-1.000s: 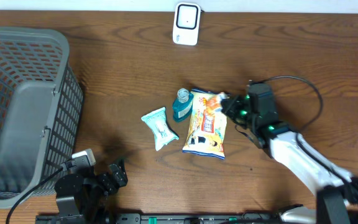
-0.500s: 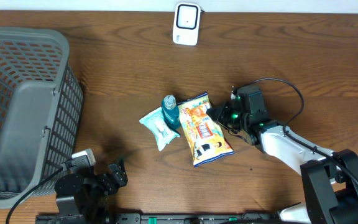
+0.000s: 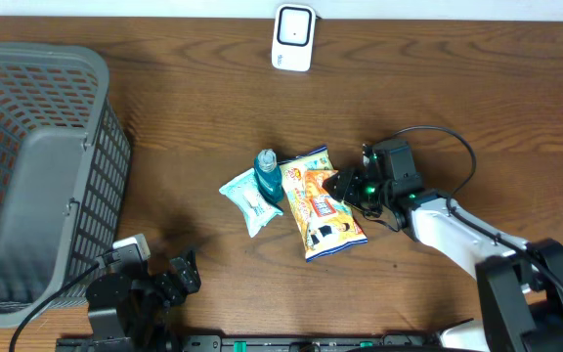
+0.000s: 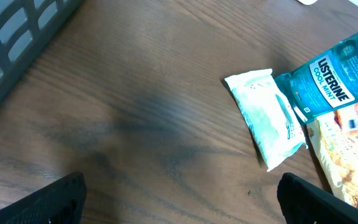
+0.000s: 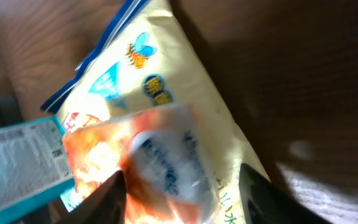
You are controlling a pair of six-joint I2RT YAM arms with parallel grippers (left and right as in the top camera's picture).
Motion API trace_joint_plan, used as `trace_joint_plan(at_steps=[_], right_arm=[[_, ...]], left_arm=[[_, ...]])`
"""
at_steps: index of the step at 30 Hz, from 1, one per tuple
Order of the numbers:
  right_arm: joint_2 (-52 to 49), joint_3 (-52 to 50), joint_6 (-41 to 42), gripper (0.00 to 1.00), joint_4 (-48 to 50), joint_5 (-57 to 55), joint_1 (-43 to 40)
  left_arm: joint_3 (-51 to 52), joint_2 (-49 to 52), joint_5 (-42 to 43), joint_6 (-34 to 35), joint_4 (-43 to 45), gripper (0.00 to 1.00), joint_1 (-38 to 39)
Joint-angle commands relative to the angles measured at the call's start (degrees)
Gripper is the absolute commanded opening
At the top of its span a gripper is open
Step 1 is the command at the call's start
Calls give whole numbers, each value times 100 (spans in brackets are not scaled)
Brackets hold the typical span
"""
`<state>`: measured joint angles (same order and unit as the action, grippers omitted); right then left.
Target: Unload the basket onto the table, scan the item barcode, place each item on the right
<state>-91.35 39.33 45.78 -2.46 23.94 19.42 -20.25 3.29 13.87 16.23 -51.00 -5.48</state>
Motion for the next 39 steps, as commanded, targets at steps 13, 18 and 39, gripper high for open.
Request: trace_joint_plan(at_steps=[13,18,39], right_arm=[[1956,17,-3825,99,-361,402,28],[1215,20,-4588,95,-39,992,-17],[-748,149,-4459,67,1244,3042,-1257]], left_arm=[[4,4,68,-72,2,98,-24],[4,4,68,-72,2,98,-24],[4,4,68,-72,2,98,-24]])
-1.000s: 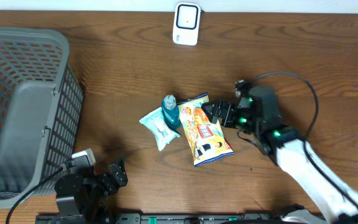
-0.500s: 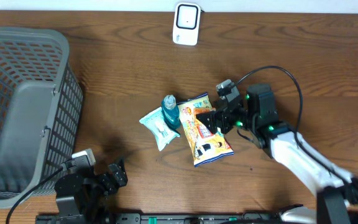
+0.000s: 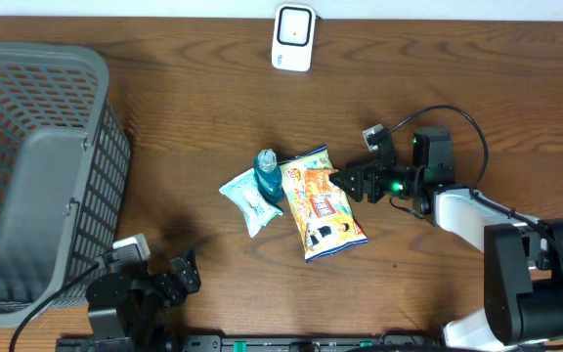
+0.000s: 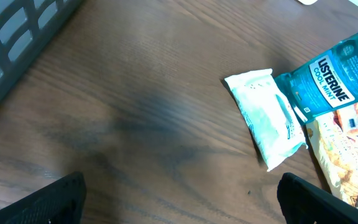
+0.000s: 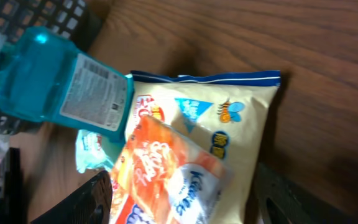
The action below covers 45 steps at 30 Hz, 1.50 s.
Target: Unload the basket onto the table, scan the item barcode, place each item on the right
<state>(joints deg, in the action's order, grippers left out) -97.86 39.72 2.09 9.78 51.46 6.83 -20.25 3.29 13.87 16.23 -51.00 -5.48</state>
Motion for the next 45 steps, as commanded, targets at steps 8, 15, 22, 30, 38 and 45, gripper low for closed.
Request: trace_joint_plan(at_steps=[8,15,22,30,38,45], right_arm=[[-470,109,-83,64,323,389,35],[-918,109,175,59,844,605,153],[-929,111,214,57,951,673,153],[-929,111,210,57,1062,544,444],[-931,111,208,53,1010,153,662],[-1233,109,63,34,763,79,667]], left_arm=[[4,4,68,-72,2,98,-24],[4,4,68,-72,2,98,-24],[4,4,68,-72,2,98,-24],[4,4,68,-72,2,98,-24],[4,4,68,-72,2,98,-24],[4,4,68,-72,2,98,-24]])
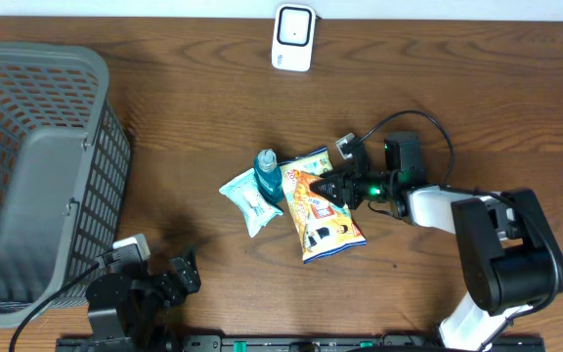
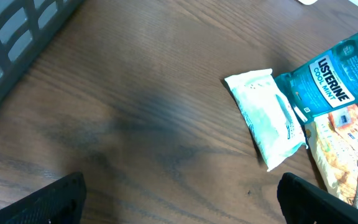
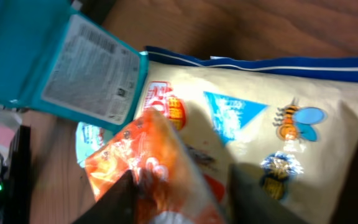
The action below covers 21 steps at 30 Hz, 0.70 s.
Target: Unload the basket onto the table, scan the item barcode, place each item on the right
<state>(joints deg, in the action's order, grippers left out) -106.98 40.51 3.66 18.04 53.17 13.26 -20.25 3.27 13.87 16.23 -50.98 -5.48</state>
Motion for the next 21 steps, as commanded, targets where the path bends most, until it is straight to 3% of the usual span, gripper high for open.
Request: trace_joint_plan(at_steps=[1,4,14,21], right_arm=[[-417,33,-87,23,-46,-164,24],[-566,33,184,1,140,-227,24],[166,33,2417,1,852,402,-597],[1047,33,2933,1,629,483,-894]], left_arm=[[4,7,68,-72,0,98,-24],[4,7,68,-72,0,98,-24],[4,7,68,-72,0,98,-24],[4,7,68,-72,0,98,-24]])
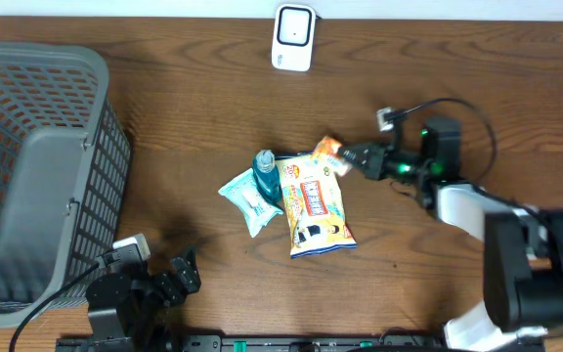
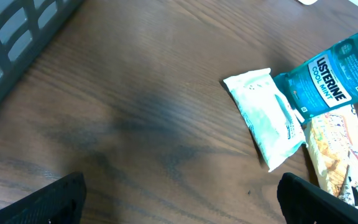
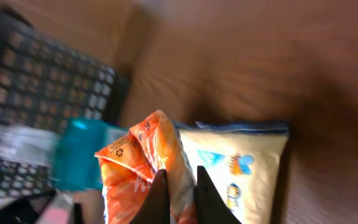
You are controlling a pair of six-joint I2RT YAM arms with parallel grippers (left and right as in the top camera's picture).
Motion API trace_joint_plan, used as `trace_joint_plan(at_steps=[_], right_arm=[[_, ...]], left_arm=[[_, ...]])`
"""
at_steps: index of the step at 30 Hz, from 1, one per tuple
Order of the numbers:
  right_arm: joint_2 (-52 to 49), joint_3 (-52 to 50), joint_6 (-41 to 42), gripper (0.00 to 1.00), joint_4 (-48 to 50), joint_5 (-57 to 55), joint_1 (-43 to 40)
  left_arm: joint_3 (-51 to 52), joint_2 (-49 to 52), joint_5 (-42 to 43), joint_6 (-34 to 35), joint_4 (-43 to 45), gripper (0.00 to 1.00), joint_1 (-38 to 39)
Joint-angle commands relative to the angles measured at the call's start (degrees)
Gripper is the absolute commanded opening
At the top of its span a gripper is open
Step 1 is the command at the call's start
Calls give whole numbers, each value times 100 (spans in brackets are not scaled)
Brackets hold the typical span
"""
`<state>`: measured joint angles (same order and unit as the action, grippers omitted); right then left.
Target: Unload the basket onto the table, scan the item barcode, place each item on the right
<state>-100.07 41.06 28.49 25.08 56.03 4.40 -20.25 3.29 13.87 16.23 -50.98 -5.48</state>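
Note:
My right gripper point(image 3: 180, 194) is shut on a small orange snack packet point(image 3: 143, 163), which is pinched upright between the two fingers. In the overhead view the packet point(image 1: 327, 154) hangs at the upper right corner of a yellow snack bag point(image 1: 315, 207), with the right gripper point(image 1: 352, 156) just to its right. The white scanner point(image 1: 293, 36) stands at the table's far edge. My left gripper point(image 2: 182, 202) is open near the front left edge, holding nothing.
A teal Listerine bottle point(image 1: 267, 174) and a white wipes pack point(image 1: 245, 200) lie left of the yellow bag. A grey mesh basket point(image 1: 37, 166) fills the left side. A red packet lies at the right edge.
The right gripper has shut on the orange packet and raised it off the yellow bag, a little to the right. The yellow bag has shifted slightly. The left arm is unchanged.
The right gripper was open over the orange packet lying on the yellow bag. Then it stood back to the right, still open. Then it was down at the packet again, and now it holds the packet lifted off the bag.

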Motion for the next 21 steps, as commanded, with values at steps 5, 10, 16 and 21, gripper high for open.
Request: trace_joint_plan(at_steps=[5,10,16,21], right_arm=[[896,-22,275,1,-601,-22,20],[1414,-22,-610,1,-1456,-861,52],[2483,-22,-1543,1,-2284,-2120,437],[3418,-22,-2400,1,-2586,-3504,1137]], left_arm=[[4,4,68,-72,0,98,-24],[4,4,68,-72,0,98,-24],[4,4,68,-72,0,98,-24],[4,4,68,-72,0,98,-24]])
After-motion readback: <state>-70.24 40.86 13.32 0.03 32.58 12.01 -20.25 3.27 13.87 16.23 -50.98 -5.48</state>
